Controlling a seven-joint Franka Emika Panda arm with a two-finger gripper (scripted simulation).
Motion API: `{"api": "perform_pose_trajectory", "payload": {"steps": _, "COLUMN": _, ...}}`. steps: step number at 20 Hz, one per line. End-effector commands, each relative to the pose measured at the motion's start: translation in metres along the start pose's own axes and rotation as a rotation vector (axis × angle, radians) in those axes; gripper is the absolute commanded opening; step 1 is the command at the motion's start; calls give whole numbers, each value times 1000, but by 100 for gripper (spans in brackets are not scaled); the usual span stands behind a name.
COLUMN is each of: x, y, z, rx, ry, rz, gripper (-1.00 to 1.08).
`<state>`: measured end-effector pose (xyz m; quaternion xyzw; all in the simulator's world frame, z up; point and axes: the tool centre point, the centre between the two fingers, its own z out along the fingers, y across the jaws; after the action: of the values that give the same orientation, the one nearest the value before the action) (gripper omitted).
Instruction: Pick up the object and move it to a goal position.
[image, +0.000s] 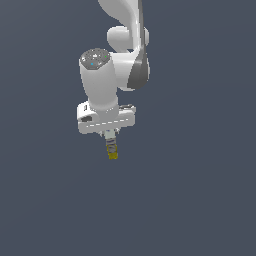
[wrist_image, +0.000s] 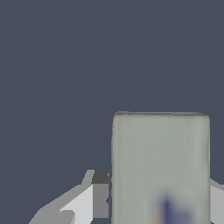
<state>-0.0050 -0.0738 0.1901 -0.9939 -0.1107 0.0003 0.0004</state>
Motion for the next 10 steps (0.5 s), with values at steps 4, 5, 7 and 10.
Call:
{"api": "perform_pose_trajectory", "payload": {"steps": 4, "x": -44, "y": 39, "z": -14, "rx": 1, "ry": 1, "rz": 0, "gripper": -100}}
{"api": "perform_pose_trajectory", "payload": {"steps": 5, "x": -51, "y": 45, "z": -17, "rx": 1, "ry": 1, "rz": 0, "gripper": -100}}
{"api": "perform_pose_trajectory", "payload": {"steps": 7, "x": -63, "y": 58, "z": -21, "rx": 1, "ry": 1, "rz": 0, "gripper": -100}}
{"api": "perform_pose_trajectory", "payload": {"steps": 10, "x": -79, "y": 73, "z": -27, "rx": 1, "ry": 1, "rz": 0, "gripper": -100}}
